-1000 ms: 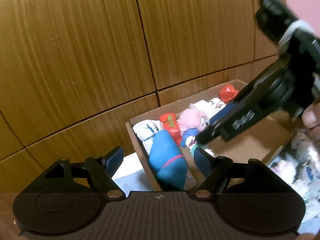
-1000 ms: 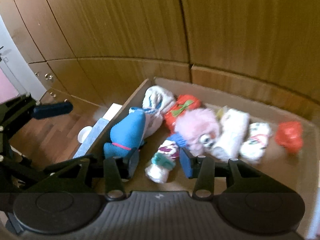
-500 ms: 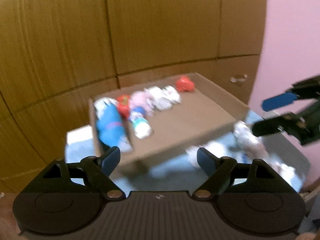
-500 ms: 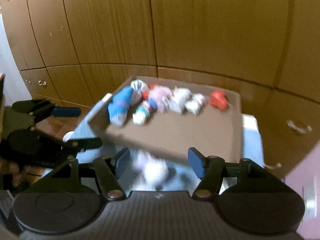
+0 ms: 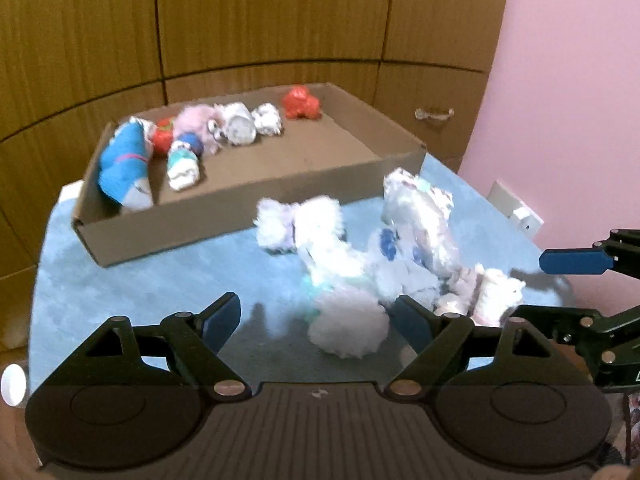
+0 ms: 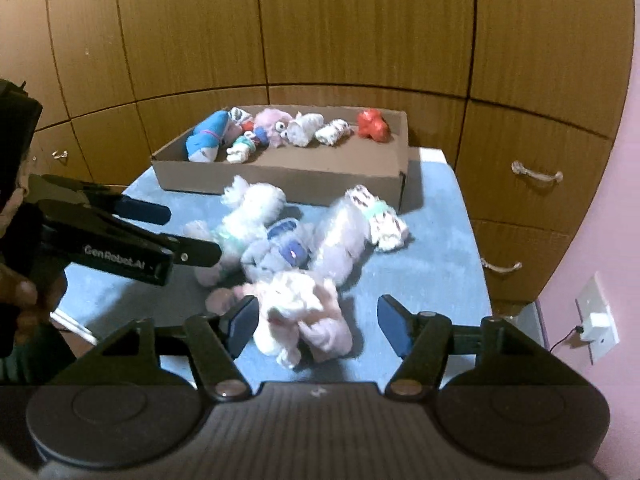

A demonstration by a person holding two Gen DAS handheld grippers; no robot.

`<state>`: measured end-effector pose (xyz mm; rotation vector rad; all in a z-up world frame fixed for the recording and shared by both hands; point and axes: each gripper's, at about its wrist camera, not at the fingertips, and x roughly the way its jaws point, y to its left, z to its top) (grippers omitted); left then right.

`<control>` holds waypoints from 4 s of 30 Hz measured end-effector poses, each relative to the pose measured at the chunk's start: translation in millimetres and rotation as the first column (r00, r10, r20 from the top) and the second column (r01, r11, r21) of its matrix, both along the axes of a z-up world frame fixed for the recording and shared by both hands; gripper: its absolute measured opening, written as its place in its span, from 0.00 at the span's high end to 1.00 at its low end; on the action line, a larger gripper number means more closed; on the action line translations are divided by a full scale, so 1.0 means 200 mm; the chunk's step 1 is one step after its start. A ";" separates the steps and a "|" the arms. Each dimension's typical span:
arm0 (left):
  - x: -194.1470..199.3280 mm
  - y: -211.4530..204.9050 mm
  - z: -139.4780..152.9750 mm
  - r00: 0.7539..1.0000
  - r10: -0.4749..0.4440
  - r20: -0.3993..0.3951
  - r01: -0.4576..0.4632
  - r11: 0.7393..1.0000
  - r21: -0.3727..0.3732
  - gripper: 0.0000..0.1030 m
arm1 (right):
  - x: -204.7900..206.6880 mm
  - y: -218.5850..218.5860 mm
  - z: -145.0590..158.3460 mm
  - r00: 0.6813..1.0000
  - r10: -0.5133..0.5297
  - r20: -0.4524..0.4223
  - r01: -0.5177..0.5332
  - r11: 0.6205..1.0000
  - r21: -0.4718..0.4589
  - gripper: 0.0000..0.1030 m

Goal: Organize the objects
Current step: 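Grasp the white fluffy bundle with left tool while right grasps pink sock roll, then lower both held bundles into the tray beside the others and release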

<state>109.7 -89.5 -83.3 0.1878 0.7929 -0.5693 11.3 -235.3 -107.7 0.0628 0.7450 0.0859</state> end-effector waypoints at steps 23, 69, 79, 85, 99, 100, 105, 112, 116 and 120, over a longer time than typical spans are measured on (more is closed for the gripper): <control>0.10 -0.01 -0.12 0.999 -0.004 0.032 0.003 0.999 0.046 0.42 | -0.02 -0.10 -0.13 0.997 0.072 -0.011 -0.072 0.997 0.021 0.43; 0.11 0.16 -0.06 0.996 0.049 0.077 -0.051 0.998 0.025 0.51 | 0.01 -0.17 -0.08 0.999 0.042 0.023 -0.041 0.999 -0.017 0.76; 0.31 0.16 0.20 0.983 0.078 0.166 -0.081 0.997 0.009 0.51 | 0.34 -0.06 0.22 0.985 0.125 0.118 -0.121 0.992 -0.040 0.76; 0.55 0.09 0.25 0.986 0.082 0.148 -0.085 0.996 0.012 0.51 | 0.67 0.00 0.26 0.983 0.166 0.084 -0.169 0.985 0.023 0.76; 0.92 -0.13 -0.06 0.998 0.032 0.061 -0.039 0.993 0.115 0.51 | 1.23 0.15 -0.04 0.973 0.194 -0.122 -0.191 0.981 0.032 0.76; 0.93 -0.13 -0.08 0.998 0.028 0.061 -0.035 0.992 0.121 0.51 | 1.26 0.15 -0.06 0.972 0.196 -0.132 -0.193 0.981 0.032 0.76; 0.93 -0.12 -0.11 0.998 0.012 0.063 -0.020 0.991 0.130 0.50 | 1.32 0.20 -0.11 0.961 0.223 -0.162 -0.224 0.975 0.013 0.75; 0.92 -0.11 -0.09 0.998 0.015 0.067 -0.024 0.990 0.142 0.39 | 1.35 0.20 -0.11 0.960 0.217 -0.178 -0.220 0.976 0.007 0.69; 0.91 -0.11 -0.07 0.997 0.016 0.072 -0.026 0.991 0.135 0.36 | 1.33 0.19 -0.10 0.961 0.215 -0.175 -0.219 0.976 -0.003 0.66; 0.89 -0.11 -0.05 0.996 0.015 0.085 -0.026 0.991 0.132 0.33 | 1.33 0.19 -0.07 0.963 0.212 -0.164 -0.215 0.977 -0.002 0.64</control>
